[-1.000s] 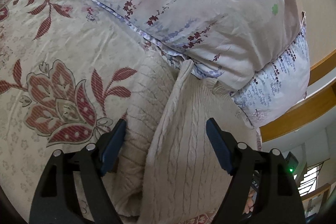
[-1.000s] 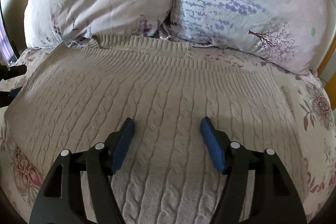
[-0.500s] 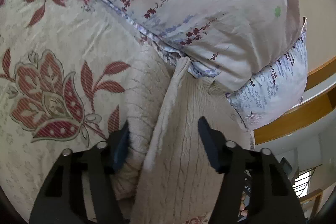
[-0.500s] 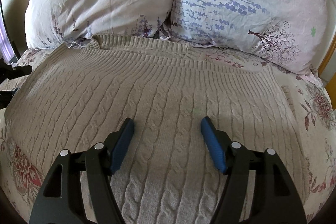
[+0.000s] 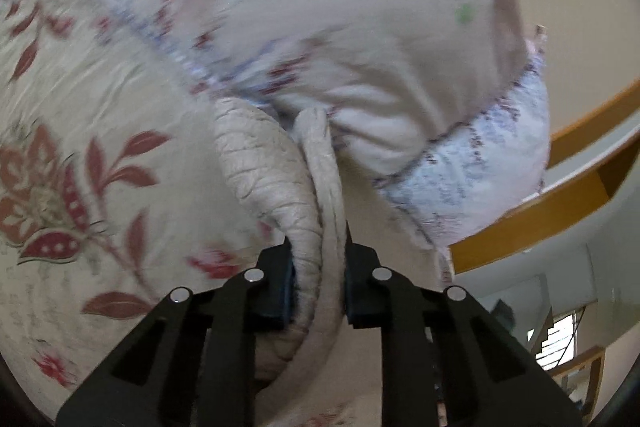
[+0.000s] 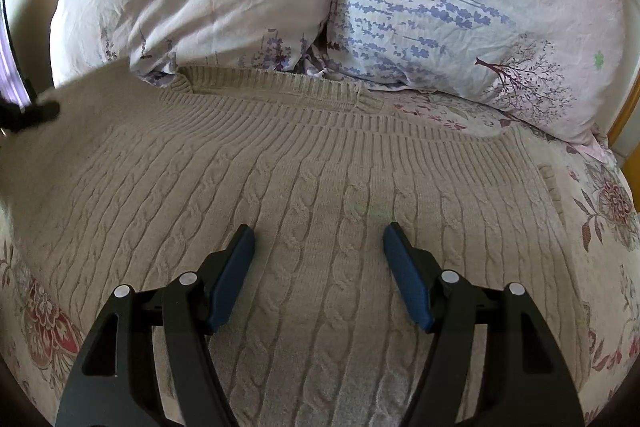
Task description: Fold small clothes
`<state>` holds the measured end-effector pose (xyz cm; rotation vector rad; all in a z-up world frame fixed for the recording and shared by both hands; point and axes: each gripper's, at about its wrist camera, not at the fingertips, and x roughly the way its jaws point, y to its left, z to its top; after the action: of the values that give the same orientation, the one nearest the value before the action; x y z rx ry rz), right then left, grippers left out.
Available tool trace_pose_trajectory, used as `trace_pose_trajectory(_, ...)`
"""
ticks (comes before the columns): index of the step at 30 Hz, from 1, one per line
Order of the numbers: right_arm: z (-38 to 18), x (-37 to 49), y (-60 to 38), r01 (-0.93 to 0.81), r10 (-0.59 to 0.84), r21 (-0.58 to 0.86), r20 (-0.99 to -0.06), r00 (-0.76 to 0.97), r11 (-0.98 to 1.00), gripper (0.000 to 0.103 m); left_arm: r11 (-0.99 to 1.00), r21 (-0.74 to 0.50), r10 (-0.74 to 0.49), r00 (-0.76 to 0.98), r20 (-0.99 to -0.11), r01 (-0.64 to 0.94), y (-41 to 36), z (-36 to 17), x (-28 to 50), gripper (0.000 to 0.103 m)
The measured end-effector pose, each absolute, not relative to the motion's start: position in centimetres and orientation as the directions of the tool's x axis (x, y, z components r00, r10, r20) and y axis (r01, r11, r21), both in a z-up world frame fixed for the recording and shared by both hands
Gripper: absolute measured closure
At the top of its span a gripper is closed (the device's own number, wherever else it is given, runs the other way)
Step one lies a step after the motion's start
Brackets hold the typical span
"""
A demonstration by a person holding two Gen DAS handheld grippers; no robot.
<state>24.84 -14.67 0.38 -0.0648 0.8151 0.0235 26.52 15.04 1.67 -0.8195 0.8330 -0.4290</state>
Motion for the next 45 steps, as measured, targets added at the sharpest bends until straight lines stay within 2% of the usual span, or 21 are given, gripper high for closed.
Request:
trace_pose_trajectory(7, 0.2, 25.0, -14.7, -0.049, -0.001, -0.048, -0.727, 0.687, 0.998, 0.034, 0.562, -0.809, -0.705, 0.611, -0.36, 0.172, 10.8, 5.5, 26.0, 0.087)
trace_pose_trajectory(13, 0.3, 24.9, -14.7, -0.057, 0.001, -0.053, -0.726, 0.687, 0.997, 0.033, 0.503, -0.829, -0.767, 0.568, -0.297, 0.246, 6.1, 7.2, 26.0, 0.088)
trace_pose_trajectory(20, 2.9, 21.3, -20.4, 0.009, 0.051, 0.086, -0.66, 0.749, 0.996, 0.033, 0.463, -0.821, -0.829, 0.492, -0.268, 0.334, -0.7, 8.7, 26.0, 0.088)
trace_pose_trajectory(25, 3.3, 19.6, -25.3, 0.113, 0.005, 0.134, -0.665, 0.746, 0.985, 0.033, 0.449, -0.819, -0.862, 0.416, -0.291, 0.357, -6.7, 7.2, 26.4, 0.088)
trace_pose_trajectory(29, 2.5, 18.7, -28.0, 0.171, -0.021, 0.151, -0.687, 0.726, 0.974, 0.033, 0.495, -0.812, -0.856, 0.332, -0.396, 0.309, -11.4, 3.8, 27.6, 0.086)
trace_pose_trajectory(31, 2.3, 18.5, -28.9, 0.189, -0.022, 0.168, -0.691, 0.723, 0.967, 0.033, 0.482, -0.827, -0.869, 0.273, -0.412, 0.287, -13.1, 2.4, 27.9, 0.085)
trace_pose_trajectory(33, 2.3, 18.3, -29.6, 0.205, -0.033, 0.169, -0.69, 0.724, 0.964, 0.033, 0.459, -0.834, -0.885, 0.243, -0.397, 0.308, -13.5, 2.7, 27.4, 0.074)
trace_pose_trajectory(34, 2.6, 18.2, -30.0, 0.209, -0.033, 0.175, -0.686, 0.727, 0.962, 0.033, 0.449, -0.826, -0.891, 0.236, -0.388, 0.34, -13.2, 3.6, 26.8, 0.053)
trace_pose_trajectory(35, 2.9, 18.1, -30.4, 0.211, -0.03, 0.184, -0.682, 0.73, 0.96, 0.033, 0.454, -0.815, -0.889, 0.248, -0.385, 0.36, -12.7, 4.4, 26.4, 0.039)
trace_pose_trajectory(37, 3.7, 17.8, -31.1, 0.21, -0.008, 0.222, -0.67, 0.743, 0.952, 0.033, 0.469, -0.784, -0.88, 0.295, -0.373, 0.406, -10.7, 6.3, 25.5, 0.032)
trace_pose_trajectory(39, 4.5, 17.7, -32.1, 0.184, 0.077, 0.325, -0.648, 0.757, 0.927, 0.033, 0.537, -0.738, -0.836, 0.372, -0.403, 0.408, -7.9, 7.3, 24.8, 0.021)
trace_pose_trajectory(42, 4.6, 18.3, -33.0, 0.14, 0.233, 0.49, -0.622, 0.748, 0.86, 0.033, 0.67, -0.664, -0.722, 0.501, -0.478, 0.333, -4.1, 7.0, 24.4, 0.021)
trace_pose_trajectory(45, 3.8, 20.0, -33.2, 0.124, 0.359, 0.605, -0.611, 0.705, 0.787, 0.033, 0.741, -0.621, -0.64, 0.547, -0.539, 0.256, -2.1, 5.4, 24.6, 0.021)
